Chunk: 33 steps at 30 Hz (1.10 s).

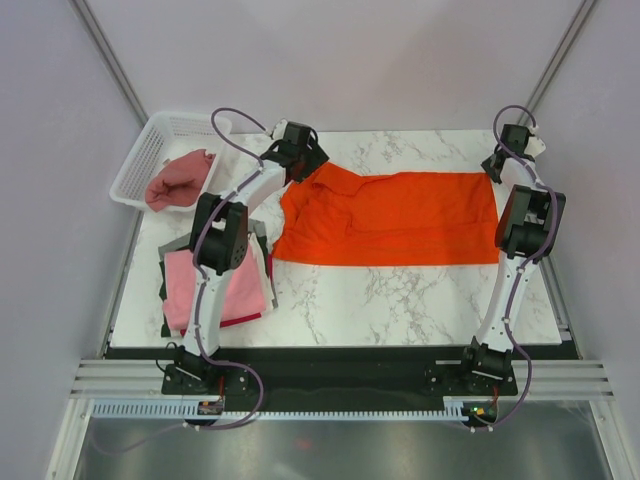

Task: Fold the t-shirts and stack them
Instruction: Fold the tshirt

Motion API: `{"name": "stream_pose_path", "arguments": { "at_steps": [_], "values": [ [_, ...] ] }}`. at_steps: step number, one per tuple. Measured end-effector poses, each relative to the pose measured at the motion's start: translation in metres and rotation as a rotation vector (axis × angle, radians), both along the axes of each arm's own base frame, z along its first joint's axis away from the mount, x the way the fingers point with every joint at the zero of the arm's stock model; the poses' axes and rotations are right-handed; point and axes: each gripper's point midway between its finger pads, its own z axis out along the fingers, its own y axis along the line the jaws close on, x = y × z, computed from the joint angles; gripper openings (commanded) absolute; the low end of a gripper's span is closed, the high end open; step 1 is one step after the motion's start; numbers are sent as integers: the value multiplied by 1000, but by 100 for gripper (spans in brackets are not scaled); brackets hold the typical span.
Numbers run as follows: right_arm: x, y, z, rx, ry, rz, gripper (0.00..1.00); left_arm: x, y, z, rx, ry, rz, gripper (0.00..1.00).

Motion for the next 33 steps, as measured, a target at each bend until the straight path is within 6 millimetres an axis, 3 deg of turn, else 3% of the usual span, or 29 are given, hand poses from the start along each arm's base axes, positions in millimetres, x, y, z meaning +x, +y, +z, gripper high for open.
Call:
{"name": "stream_pose_path", "arguments": {
  "at_steps": [1, 2, 4, 6, 10, 17, 20, 21, 22, 29, 33],
  "values": [
    [0, 0, 0, 0, 0, 1, 27, 1, -1, -2, 0, 2, -1, 74],
    [1, 1, -1, 0, 1, 4, 16, 1, -2, -6, 1, 10, -6, 74],
    [0, 1, -2, -4, 6, 10, 5, 2, -4, -15, 3, 30, -14, 73],
    [0, 1, -3, -4, 7, 12, 0, 1, -4, -23, 10, 48, -19, 73],
    [0, 2, -3, -6, 8, 13, 0, 0, -5, -37, 25, 78, -29, 70],
    [2, 2, -4, -8, -2, 13, 0, -1, -7, -49, 19, 112, -49, 50],
    [2, 2, -4, -8, -6, 12, 0, -3, -6, -51, 23, 124, -49, 27],
    [1, 2, -4, -9, -8, 12, 0, -3, -5, -51, 25, 125, -48, 11],
    [2, 2, -4, -9, -10, 12, 0, -3, -4, -51, 30, 124, -47, 4],
    [1, 2, -3, -10, -20, 11, 0, 0, 3, -51, 78, 109, -39, 2],
    [1, 2, -2, -10, -20, 14, 0, 1, 7, -37, 108, 79, -51, 2]
  ]
}}
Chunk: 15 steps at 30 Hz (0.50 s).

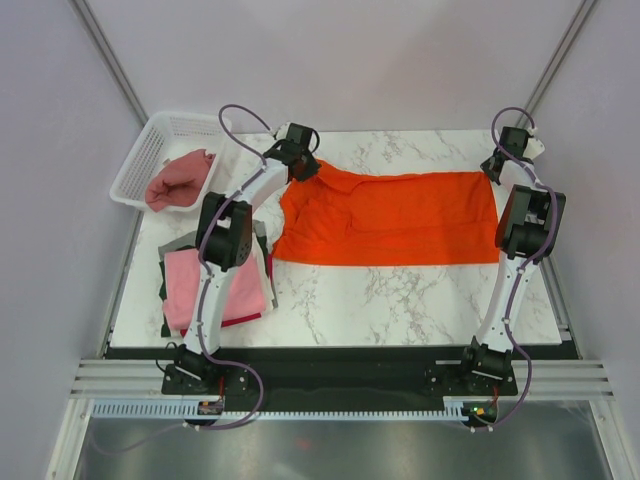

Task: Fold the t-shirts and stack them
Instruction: Fold the tshirt

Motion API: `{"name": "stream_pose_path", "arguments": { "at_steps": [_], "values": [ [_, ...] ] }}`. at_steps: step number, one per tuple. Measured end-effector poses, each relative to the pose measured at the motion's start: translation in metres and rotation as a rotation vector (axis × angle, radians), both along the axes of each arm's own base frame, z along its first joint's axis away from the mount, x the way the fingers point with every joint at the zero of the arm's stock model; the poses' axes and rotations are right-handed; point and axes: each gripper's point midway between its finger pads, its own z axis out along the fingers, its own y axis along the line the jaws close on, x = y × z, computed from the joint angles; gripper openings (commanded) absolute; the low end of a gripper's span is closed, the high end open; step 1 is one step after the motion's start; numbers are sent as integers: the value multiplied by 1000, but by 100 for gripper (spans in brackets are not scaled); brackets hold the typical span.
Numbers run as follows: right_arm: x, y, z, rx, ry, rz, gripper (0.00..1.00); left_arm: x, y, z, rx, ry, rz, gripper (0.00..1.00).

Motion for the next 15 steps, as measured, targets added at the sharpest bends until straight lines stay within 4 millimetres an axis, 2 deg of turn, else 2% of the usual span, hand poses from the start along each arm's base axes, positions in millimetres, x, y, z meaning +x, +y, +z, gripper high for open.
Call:
{"name": "stream_pose_path", "arguments": {
  "at_steps": [9, 15],
  "values": [
    [-5, 8, 0, 18, 21, 41, 0, 2, 3, 75, 3, -128, -36, 2],
    [-7, 13, 5, 41, 23, 67, 0, -1, 5, 115, 2, -193, -53, 2]
  ]
}}
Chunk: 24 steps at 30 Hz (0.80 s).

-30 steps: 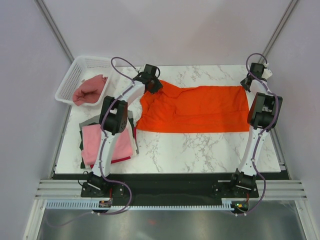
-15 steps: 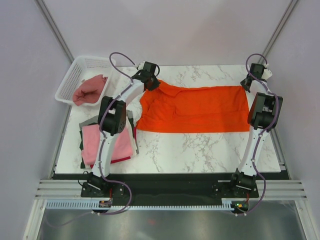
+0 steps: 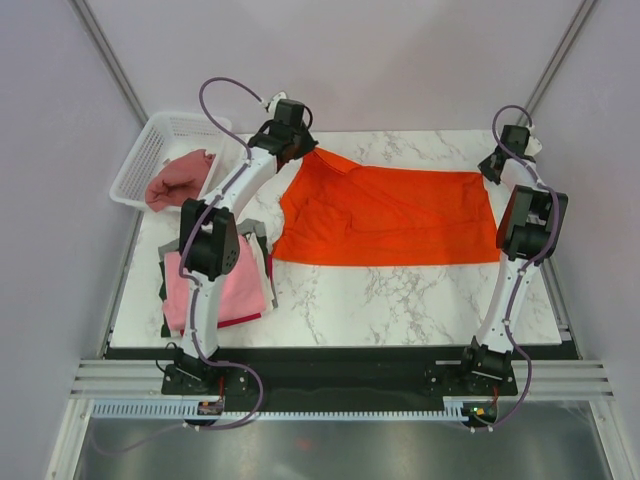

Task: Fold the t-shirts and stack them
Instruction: Fold the tshirt

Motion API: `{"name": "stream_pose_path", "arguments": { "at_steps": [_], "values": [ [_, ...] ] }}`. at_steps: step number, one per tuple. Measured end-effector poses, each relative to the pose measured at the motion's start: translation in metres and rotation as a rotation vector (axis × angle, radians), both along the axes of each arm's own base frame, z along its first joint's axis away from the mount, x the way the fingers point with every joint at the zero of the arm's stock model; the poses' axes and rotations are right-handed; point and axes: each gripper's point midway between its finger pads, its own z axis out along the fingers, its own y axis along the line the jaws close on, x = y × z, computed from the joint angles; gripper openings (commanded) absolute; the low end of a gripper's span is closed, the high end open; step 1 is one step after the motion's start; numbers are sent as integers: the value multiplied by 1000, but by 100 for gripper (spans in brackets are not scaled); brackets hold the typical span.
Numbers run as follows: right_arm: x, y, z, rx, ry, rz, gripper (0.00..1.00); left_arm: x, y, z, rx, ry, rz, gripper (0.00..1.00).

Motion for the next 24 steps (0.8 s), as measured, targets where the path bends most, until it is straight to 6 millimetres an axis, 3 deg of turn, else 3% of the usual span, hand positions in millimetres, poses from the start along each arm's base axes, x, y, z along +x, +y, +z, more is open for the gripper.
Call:
{"name": "stream_pose_path", "arguments": {
  "at_steps": [8, 24],
  "values": [
    [0, -2, 30, 27, -52, 22, 0, -13, -2, 14, 10, -13, -20, 2],
    [-29, -8, 79, 56, -101, 21, 0, -23, -4, -8, 29, 34, -34, 2]
  ]
}}
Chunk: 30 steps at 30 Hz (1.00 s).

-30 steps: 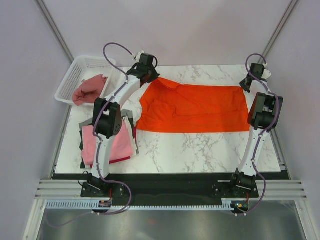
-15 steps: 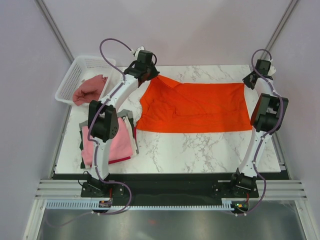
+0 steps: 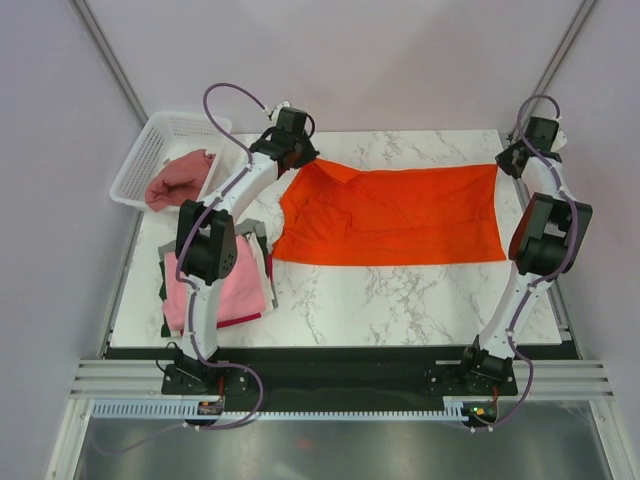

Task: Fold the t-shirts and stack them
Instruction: Fold the tshirt

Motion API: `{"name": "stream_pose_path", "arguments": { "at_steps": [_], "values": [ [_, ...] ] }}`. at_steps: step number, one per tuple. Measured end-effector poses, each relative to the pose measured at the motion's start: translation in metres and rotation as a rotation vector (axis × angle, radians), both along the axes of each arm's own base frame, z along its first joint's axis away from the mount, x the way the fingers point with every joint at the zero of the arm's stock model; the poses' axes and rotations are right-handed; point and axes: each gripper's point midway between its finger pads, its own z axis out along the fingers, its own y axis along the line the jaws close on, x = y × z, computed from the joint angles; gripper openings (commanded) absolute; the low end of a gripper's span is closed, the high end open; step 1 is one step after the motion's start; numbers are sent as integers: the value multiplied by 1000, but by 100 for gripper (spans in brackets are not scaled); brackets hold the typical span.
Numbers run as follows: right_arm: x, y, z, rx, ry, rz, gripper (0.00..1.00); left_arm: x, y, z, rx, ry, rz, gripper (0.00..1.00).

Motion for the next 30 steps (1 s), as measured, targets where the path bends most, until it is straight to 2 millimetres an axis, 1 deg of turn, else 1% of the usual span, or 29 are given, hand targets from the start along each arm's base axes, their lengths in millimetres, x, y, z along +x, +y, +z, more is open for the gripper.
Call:
{"name": "stream_pose_path", "arguments": {
  "at_steps": [4, 7, 15, 17, 20, 24, 27, 30],
  "values": [
    [-15, 5, -1, 14, 17, 3, 0, -13, 3, -14, 15, 40, -6, 2],
    [-28, 10, -2, 25, 33, 4, 0, -30, 6, -17, 27, 65, -13, 2],
    [-63, 17, 1, 40, 55, -3, 0, -75, 5, 4, 37, 55, -41, 2],
    [-72, 16, 2, 46, 57, -15, 0, -85, 4, 6, 43, 55, -47, 2],
    [-86, 13, 4, 55, 59, -34, 0, -97, 4, 4, 52, 60, -55, 2],
    [-104, 11, 6, 57, 61, -51, 0, -118, 11, -7, 79, 89, -55, 2],
    [-113, 12, 7, 57, 60, -57, 0, -133, 16, -12, 91, 104, -59, 2],
    [-121, 14, 2, 61, 70, -59, 0, -146, 17, -13, 92, 113, -65, 2]
  ]
}}
